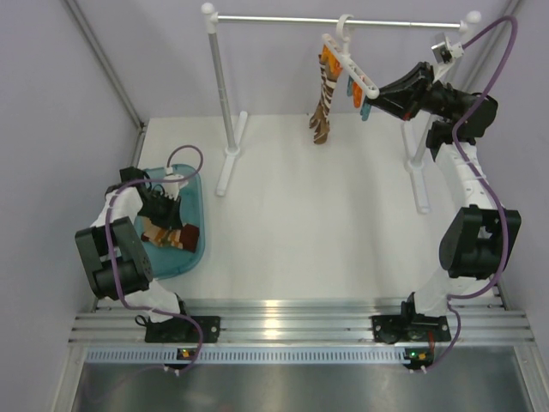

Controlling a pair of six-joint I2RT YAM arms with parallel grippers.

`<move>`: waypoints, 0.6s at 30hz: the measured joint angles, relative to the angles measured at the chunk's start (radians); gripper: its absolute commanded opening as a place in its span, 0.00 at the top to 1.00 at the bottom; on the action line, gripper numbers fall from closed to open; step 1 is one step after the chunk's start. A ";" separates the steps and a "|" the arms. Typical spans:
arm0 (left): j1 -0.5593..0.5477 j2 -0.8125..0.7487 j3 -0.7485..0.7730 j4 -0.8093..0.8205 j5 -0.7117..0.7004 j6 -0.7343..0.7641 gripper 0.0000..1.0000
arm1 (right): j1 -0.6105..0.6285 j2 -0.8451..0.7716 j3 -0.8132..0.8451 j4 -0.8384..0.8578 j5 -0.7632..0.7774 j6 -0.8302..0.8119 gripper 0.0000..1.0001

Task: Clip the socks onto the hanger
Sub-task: Pick up the sock from the bin.

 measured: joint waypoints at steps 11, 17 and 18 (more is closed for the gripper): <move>0.002 -0.019 0.095 -0.072 0.004 -0.001 1.00 | 0.000 0.000 0.000 -0.011 0.000 -0.005 1.00; 0.011 -0.129 0.262 -0.122 0.026 -0.057 1.00 | 0.000 -0.001 0.000 -0.012 0.000 -0.008 1.00; 0.013 -0.146 0.282 -0.124 0.032 -0.069 1.00 | 0.000 -0.001 0.000 -0.012 0.000 -0.007 1.00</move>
